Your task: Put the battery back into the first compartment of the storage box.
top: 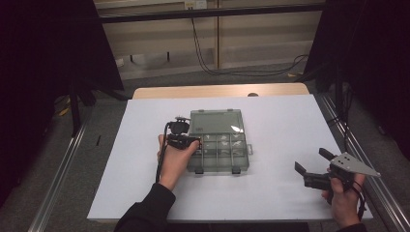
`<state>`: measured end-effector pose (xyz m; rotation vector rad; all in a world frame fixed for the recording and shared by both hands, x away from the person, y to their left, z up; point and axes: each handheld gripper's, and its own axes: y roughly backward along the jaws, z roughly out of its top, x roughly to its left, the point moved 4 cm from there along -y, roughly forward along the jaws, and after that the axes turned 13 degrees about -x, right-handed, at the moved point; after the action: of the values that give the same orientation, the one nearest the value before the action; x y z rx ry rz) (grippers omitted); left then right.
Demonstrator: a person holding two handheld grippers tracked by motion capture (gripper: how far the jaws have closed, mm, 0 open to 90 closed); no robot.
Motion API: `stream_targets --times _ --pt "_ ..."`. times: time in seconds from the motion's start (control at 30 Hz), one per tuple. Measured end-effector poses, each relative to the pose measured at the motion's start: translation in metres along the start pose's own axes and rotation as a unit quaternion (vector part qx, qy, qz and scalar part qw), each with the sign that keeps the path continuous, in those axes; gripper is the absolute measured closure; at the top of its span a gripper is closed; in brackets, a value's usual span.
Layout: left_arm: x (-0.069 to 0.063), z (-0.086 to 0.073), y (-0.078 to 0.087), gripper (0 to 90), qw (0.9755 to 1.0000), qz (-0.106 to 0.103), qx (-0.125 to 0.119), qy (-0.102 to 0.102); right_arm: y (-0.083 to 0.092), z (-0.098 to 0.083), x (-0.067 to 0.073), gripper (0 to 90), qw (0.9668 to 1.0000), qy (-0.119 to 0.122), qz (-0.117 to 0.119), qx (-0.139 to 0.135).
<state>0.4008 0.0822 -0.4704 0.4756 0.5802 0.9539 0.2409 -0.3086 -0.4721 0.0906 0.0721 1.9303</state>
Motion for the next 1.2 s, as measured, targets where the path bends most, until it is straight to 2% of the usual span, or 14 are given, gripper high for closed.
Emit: stream_targets --times 0.23,0.4,0.57,0.73,0.93,1.0,1.03,1.2 --pt "0.0 0.001 0.006 61.7 1.0 -0.006 -0.006 -0.002 0.0 0.0 0.0 0.0 1.0 -0.001 0.0 0.0" --pt "-0.001 0.0 0.01 46.8 0.9993 -0.034 -0.017 -0.001 -0.001 0.0 0.0 0.0 1.0 0.0 0.001 0.001" --pt "-0.002 0.0 0.014 27.1 0.9978 -0.065 -0.014 0.001 -0.002 -0.001 0.001 0.0 1.0 0.002 0.003 0.003" --pt "0.003 0.0 0.018 14.4 0.9964 -0.075 -0.034 0.021 -0.003 -0.001 0.004 0.0 1.0 0.006 0.004 0.004" --pt "0.007 0.001 0.021 0.2 0.9944 -0.096 -0.039 0.022 -0.006 -0.002 0.008 0.0 0.9999 0.007 0.009 0.011" --pt "0.009 0.002 0.022 0.0 0.9942 -0.097 -0.043 0.017 -0.008 -0.002 0.01 0.0 0.9997 0.015 0.008 0.016" --pt "0.009 0.002 0.023 0.0 0.9937 -0.098 -0.049 0.021 -0.009 -0.002 0.012 0.0 0.9996 0.019 0.007 0.018" --pt "0.014 0.004 0.024 0.0 0.9935 -0.1 -0.048 0.023 -0.013 0.001 0.019 0.0 0.9995 0.02 0.012 0.019"
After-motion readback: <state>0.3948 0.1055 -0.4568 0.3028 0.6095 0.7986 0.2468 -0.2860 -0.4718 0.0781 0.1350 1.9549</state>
